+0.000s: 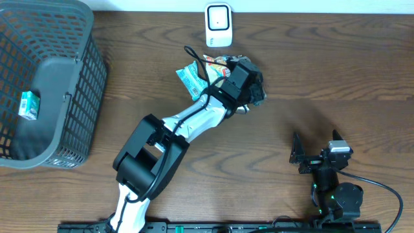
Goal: Scan the item barcode
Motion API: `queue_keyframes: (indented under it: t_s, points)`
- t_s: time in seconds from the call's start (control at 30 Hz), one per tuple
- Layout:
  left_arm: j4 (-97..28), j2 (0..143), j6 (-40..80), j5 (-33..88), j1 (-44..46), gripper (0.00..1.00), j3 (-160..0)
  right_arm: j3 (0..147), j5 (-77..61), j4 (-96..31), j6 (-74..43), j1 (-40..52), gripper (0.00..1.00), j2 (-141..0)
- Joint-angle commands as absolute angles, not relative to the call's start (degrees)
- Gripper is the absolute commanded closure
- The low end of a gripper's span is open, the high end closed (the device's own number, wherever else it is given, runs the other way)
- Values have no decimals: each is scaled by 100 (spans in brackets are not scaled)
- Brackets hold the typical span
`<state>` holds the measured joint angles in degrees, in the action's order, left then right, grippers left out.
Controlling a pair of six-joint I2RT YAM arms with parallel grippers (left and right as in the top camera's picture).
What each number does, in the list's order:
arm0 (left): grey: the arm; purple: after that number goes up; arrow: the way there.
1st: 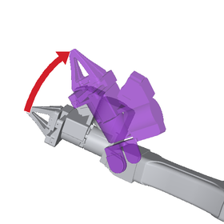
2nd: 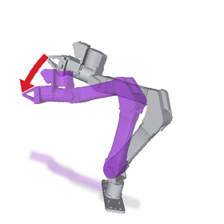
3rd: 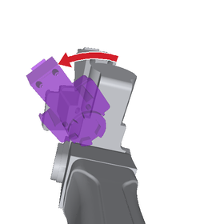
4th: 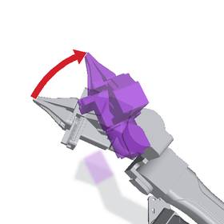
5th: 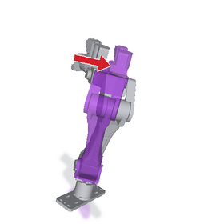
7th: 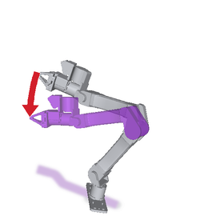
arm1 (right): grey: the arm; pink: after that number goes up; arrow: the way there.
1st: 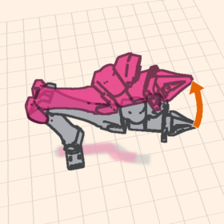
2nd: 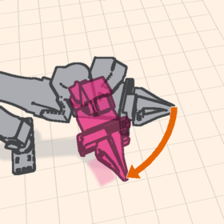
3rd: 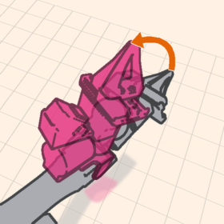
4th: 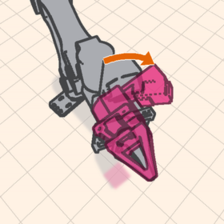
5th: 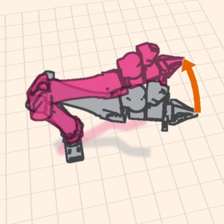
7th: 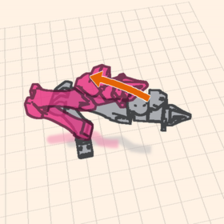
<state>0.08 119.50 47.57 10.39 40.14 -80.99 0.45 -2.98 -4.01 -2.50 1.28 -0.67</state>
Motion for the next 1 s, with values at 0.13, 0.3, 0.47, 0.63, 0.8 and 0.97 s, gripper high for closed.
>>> queue_keyframes:
  t_s: [0.13,0.3,0.47,0.63,0.8,0.97]
  points:
    - [119,12293,4569,792,4182,87,-8134,34,-298,-421,-207,154,1,-32]
    - [314,12160,4152,967,4117,76,-8141,34,-298,-421,-207,154,1,-32]
    - [161,11577,3557,1278,3924,61,-8156,34,-298,-421,-207,154,1,-32]
    - [-281,10805,2974,1299,3745,50,-8156,34,-298,-421,-207,154,1,-32]
    - [-775,9856,2495,1260,3267,50,-8158,34,-298,-421,-207,154,1,-32]
    - [-1352,8722,2418,1260,2128,50,-8239,34,-298,-421,-207,154,1,-32]
